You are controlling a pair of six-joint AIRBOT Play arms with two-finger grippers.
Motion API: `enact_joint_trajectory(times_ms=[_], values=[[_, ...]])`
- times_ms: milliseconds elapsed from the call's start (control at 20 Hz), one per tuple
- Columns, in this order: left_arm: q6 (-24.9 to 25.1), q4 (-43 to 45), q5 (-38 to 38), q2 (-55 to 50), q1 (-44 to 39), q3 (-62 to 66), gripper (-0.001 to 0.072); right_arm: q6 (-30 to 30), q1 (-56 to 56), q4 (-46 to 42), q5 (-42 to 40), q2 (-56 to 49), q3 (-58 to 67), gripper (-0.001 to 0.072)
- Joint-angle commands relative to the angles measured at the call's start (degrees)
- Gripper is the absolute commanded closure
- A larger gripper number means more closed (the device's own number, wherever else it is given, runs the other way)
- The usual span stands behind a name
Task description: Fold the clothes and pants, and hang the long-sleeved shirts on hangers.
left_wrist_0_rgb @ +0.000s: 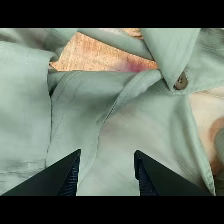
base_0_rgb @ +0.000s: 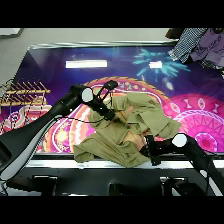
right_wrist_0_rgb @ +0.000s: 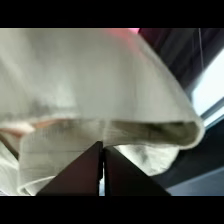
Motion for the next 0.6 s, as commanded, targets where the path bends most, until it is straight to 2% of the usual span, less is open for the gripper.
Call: enact_joint_trajectory(times_ms=[0, 100, 200, 250, 350, 400, 450, 550], values=[[4.7, -0.1, 2.9, 0.0, -1.6, 0.1, 0.0307, -3.7, 0.0, -0.8, 5.2, 4.5, 0.2, 0.0687], [9.9, -0.1, 9.0, 0.0, -4.2, 0.1, 0.0113, -3.3, 0.0, -3.7, 9.5, 10.4, 0.2, 0.0687], [14.7, -0.1, 16.9, -0.3, -7.1, 0.1, 0.0086, -1.2, 0.0, -7.2, 14.6, 16.7, 0.2, 0.0687], [14.1, -0.2, 21.3, -0.9, -8.6, 0.1, 0.0088, 0.0, 0.0, -9.1, 17.2, 19.8, 0.2, 0.0687], [5.9, -2.7, 27.2, -2.5, -10.9, 0.1, 0.0095, 1.6, 0.0, -11.5, 20.8, 24.6, 0.2, 0.0686], [1.3, -7.0, 28.3, -3.3, -11.6, 0.1, 0.0095, 1.9, 0.0, -12.0, 21.9, 26.7, 0.2, 0.0686], [-0.7, -12.1, 29.0, -4.0, -12.0, 0.1, 0.0095, 2.5, 0.0, -12.6, 23.1, 28.5, 0.2, 0.0686], [-1.6, -23.1, 30.4, -5.8, -12.6, 0.7, 0.0095, 2.9, 0.0, -13.6, 24.6, 31.2, 0.2, 0.0686]])
